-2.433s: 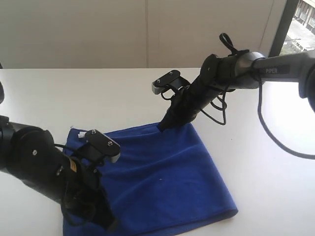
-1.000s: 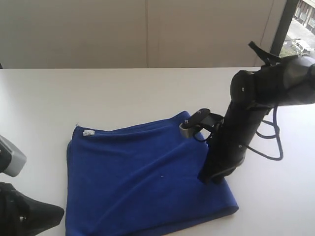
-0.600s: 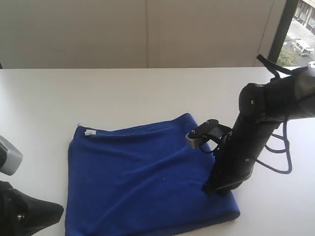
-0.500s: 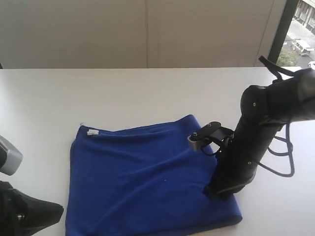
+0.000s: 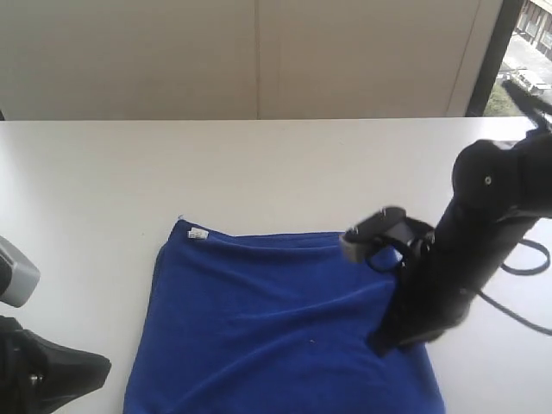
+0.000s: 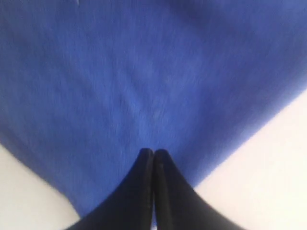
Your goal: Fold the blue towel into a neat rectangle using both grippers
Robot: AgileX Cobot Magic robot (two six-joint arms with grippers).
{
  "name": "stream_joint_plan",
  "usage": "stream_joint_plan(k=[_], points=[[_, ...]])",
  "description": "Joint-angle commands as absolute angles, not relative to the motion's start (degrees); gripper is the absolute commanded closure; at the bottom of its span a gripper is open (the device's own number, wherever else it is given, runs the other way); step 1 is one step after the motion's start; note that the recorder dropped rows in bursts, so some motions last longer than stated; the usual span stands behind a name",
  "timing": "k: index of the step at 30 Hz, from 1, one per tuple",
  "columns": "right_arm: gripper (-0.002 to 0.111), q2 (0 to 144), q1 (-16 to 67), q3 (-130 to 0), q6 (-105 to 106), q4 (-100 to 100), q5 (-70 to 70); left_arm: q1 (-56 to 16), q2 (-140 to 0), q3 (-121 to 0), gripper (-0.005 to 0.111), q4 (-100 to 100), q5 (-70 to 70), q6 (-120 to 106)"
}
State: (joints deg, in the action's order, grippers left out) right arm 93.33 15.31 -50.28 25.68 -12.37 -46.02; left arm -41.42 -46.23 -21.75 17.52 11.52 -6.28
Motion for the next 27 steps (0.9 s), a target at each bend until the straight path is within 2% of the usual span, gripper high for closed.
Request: stream_joint_plan(k=[1,7,15,27], points=[[0.108,91.9,15.4,-53.7,26.9,-17.8,-36.4,-41.9,-45.8,-21.3,0.107,17.5,11.6,-6.4],[0.108,104.6,15.4,-68.4,36.6,-26.9,-40.2,-41.9,-45.8,-21.3,0.107,17.5,10.8,-6.4],[0.108,122.4,15.4,-86.0,37.5,-28.6,-47.6,-41.9,-45.8,-21.3,0.107,17.5,11.0,-6.4],[0.108,128.2,15.4,-90.3,35.9,-23.4,-44.6,-41.9,-45.8,-21.3,0.107,16.7,9.5,-6.4]])
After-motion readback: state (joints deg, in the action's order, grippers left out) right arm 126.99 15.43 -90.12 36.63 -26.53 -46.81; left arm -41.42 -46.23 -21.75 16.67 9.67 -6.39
